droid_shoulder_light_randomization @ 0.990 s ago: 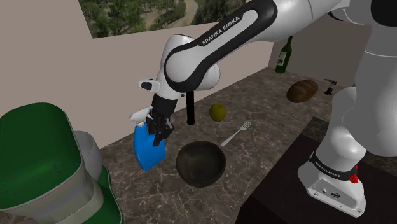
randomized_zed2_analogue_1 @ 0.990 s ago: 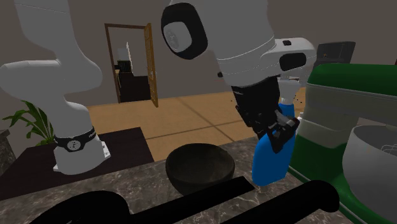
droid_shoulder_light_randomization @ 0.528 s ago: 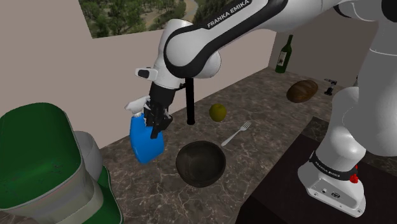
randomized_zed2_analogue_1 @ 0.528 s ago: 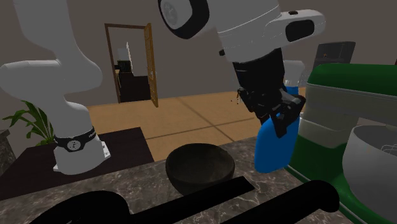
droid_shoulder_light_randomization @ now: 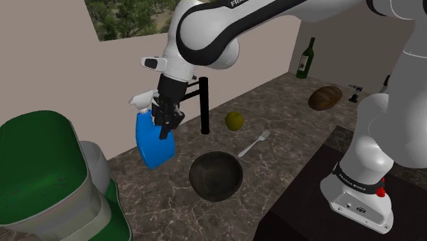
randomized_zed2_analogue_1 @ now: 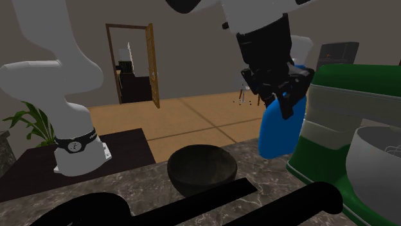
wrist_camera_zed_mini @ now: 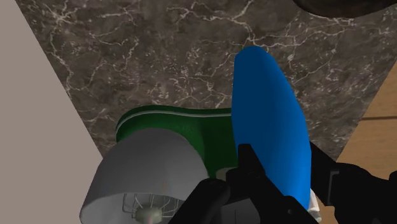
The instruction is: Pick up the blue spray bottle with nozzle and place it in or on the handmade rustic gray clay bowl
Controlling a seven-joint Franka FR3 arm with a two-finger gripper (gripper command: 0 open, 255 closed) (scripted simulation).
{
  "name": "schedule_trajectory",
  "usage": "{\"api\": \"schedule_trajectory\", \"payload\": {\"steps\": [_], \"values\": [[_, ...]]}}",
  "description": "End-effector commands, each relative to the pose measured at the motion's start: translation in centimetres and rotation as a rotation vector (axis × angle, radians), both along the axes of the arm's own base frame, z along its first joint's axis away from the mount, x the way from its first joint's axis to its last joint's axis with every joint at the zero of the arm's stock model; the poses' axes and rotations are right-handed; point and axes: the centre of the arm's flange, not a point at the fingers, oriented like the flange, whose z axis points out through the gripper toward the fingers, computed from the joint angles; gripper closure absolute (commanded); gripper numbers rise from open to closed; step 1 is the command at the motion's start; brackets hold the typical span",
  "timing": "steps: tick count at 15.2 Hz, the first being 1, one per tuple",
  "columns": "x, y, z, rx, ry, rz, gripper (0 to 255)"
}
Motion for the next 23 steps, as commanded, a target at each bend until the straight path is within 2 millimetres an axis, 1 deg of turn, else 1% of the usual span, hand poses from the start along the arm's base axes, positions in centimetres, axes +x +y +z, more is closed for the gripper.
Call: {"api": "schedule_trajectory", "payload": {"steps": [1, 2, 16, 23], "values": [[0.1, -0.1, 1.1, 0.000, 0.000, 0.000, 255], [0.1, -0.1, 1.3, 0.000, 0.000, 0.000, 255], [-12.8, -13.7, 0.4, 0.000, 0.000, 0.000, 255], [-12.8, -13.7, -3.3, 0.000, 0.000, 0.000, 255]]}}
